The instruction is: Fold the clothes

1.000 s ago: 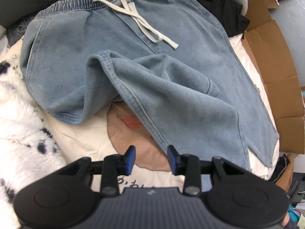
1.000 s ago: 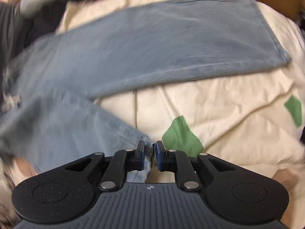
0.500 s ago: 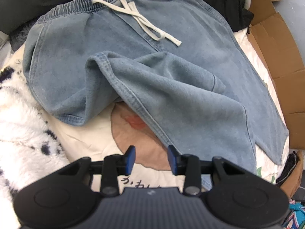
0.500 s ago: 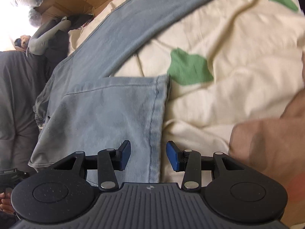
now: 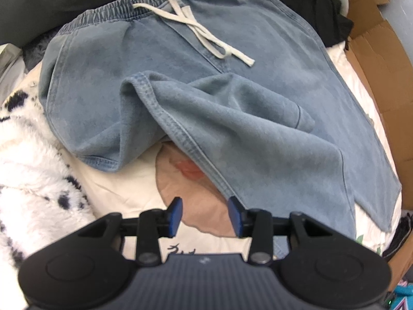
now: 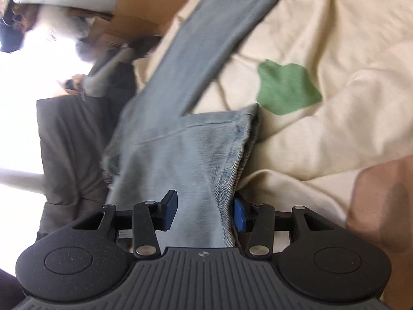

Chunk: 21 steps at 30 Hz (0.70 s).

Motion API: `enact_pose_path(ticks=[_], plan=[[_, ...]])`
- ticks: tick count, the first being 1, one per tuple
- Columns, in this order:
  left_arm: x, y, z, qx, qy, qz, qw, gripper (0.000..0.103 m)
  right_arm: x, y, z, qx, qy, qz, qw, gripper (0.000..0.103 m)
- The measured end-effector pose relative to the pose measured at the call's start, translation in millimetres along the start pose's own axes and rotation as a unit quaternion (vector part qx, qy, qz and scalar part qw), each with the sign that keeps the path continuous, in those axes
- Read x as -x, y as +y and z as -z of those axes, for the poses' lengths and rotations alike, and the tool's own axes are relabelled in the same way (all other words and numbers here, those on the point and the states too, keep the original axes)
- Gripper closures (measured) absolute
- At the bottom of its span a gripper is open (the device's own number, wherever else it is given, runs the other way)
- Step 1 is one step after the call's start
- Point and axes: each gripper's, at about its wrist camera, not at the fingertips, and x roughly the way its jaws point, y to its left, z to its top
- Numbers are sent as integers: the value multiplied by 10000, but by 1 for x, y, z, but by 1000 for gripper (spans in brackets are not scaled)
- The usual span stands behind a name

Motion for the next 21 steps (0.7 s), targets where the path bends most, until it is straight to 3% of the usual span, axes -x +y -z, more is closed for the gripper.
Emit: enact_pose_path(ticks=[9, 15, 17, 21], plan=[[-5, -4, 2, -82, 65, -124, 9999, 60, -31, -6, 4, 190, 150, -34, 9997, 57], [-5, -9, 3, -299, 102, -147, 9994, 60, -32, -10, 6, 49, 484, -88, 9988, 79], [-3, -9, 2, -292, 64, -126, 9995, 60, -30, -10, 9, -13, 509, -87, 9987, 100], [2, -8, 2, -247, -38, -56, 9997, 60, -17, -4, 9, -149, 286, 30, 9995, 100]])
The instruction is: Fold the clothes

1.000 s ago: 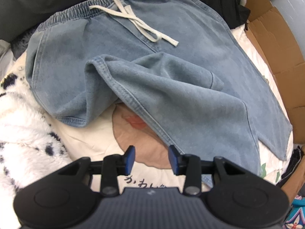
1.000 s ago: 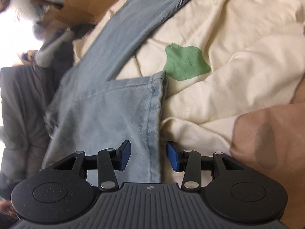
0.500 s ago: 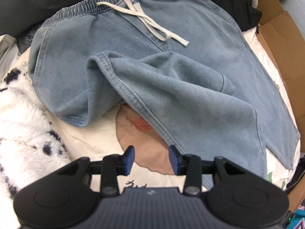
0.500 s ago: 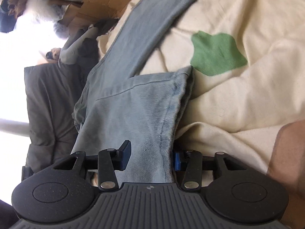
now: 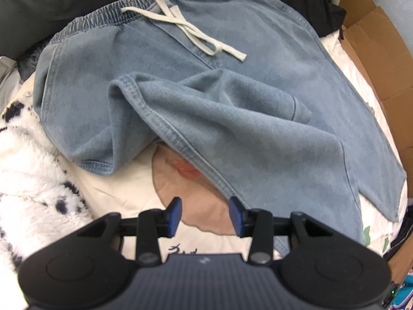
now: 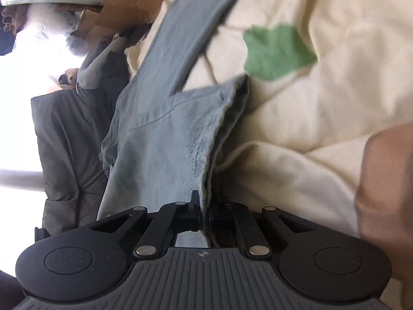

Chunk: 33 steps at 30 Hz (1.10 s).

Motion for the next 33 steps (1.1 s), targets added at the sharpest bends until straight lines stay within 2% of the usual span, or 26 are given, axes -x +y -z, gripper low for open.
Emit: enact_pose_path(ticks=[5, 11, 24, 29, 33], plan=[[8, 3, 1, 19, -86, 142, 9999, 60, 25, 21, -8, 186, -15, 145, 9997, 101], [12, 14, 3, 153, -93, 252, 9995, 60, 71, 24, -18, 222, -104, 454, 9987, 101], [5, 20, 7, 200, -30, 465, 9987, 59, 173, 12, -38, 116, -418, 1554, 9869, 101], [-5, 25, 13, 258, 53, 435, 9987, 59, 191, 2, -34, 24, -389, 1776, 9833, 101], [-8, 30, 19, 290, 65, 432, 9986, 59, 200, 11, -31, 82, -394, 1856, 9818, 101]])
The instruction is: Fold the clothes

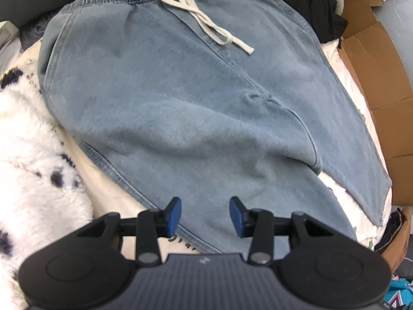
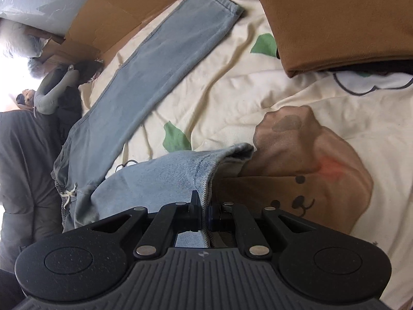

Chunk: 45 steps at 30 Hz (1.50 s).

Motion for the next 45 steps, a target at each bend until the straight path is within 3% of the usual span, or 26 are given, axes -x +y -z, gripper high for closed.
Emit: enact_pose_path(ticks=[11, 21, 26, 36, 45], plan=[[-2, 30, 6, 418, -17, -142, 9990, 59, 30, -6, 5, -83, 95, 491, 9987, 101], [-17, 49, 7, 535, 26, -290, 9981, 60, 42, -22, 39, -246, 348, 1003, 9940, 101], [-17, 56, 4, 617, 73, -379, 9973, 69, 30, -41, 61, -370, 495, 1235, 9904, 101], [9, 16, -21, -66, -105, -261, 9996, 64, 15, -65, 92, -582, 762, 1527, 9836, 101], [0, 19, -46, -125, -340, -621, 9974, 64, 19, -77, 114, -685, 854, 1618, 9807, 101]])
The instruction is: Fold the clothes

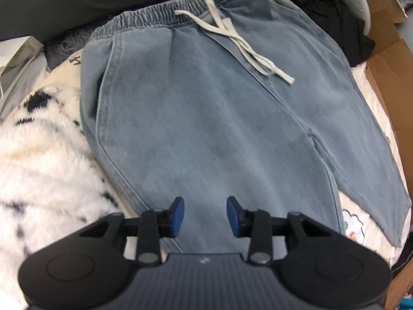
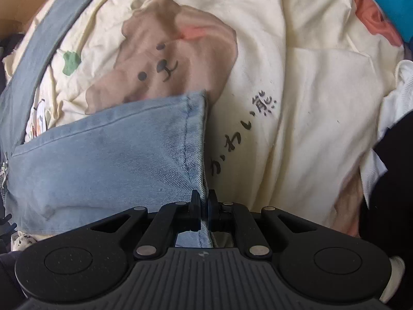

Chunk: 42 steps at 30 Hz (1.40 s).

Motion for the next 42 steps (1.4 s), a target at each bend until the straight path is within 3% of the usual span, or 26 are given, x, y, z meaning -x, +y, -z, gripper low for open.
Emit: enact_pose_path(ticks=[4, 7, 12, 20, 26, 33, 39, 42], plan=[[-2, 9, -15, -7, -134, -270, 9995, 64, -7, -3, -4, -163, -64, -99, 9998, 94], [5, 22, -27, 110, -297, -411, 9987, 64, -8, -7, -3, -240, -99, -146, 9996, 65], [14, 46, -45, 206, -410, -621, 9970, 62, -9, -23, 6, -527, 54, -283, 9982, 64], [-4, 77, -49, 471, -35, -816, 9955, 60, -29, -42, 36, -1145, 293, -523, 9916, 58], [-27, 76, -48, 309, 144, -905, 9953, 55, -46, -53, 47, -1503, 322, -711, 9855, 52], [-40, 65, -51, 134, 294, -1060, 9938, 43, -59, -52, 51, -1634, 621, -539, 9831, 52], [-37, 70, -50, 102, 358, -920, 9951, 43, -64, -50, 61, -1768, 328, -692, 9813, 47], [-35, 79, -51, 172, 264, -771, 9965, 43, -53, -58, 75, -1988, -25, -999, 9749, 57]])
